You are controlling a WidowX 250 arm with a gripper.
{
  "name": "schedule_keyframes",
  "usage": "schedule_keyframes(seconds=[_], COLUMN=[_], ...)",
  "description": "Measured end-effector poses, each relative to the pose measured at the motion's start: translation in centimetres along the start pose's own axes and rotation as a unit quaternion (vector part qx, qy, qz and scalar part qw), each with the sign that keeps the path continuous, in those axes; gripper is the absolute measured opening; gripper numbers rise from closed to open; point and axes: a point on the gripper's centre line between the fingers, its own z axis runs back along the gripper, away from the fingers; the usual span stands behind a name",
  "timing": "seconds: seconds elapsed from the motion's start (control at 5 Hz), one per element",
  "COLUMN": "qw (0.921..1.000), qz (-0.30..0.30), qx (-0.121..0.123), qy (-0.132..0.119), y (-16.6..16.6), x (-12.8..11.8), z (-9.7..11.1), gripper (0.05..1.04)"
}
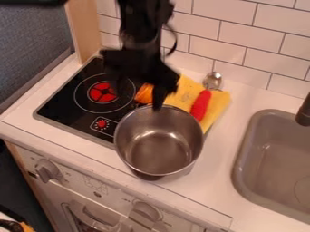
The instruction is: Put the silver pot to the left burner
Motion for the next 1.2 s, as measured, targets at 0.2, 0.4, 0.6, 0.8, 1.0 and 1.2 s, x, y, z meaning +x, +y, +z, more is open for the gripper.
schedule_keyframes(seconds=[0.2,0.4,0.6,0.8,1.0,1.2], qw=[0.9990,0.9964,0.9946,0.9948,0.9952,0.9967], qz=[-0.023,-0.046,-0.053,-0.052,-0.055,-0.055], qx=[-0.001,0.015,0.030,0.033,0.029,0.013], qy=[0.039,0.070,0.084,0.081,0.076,0.058], y=[-0.2,-0.6,-0.4,-0.4,-0.7,-1.3], x=[-2.2,-3.5,-3.9,-3.8,-3.6,-2.6], z=[-2.2,-3.9,-5.1,-5.1,-4.9,-3.2], gripper=[0.999,0.999,0.949,0.673,0.347,0.164])
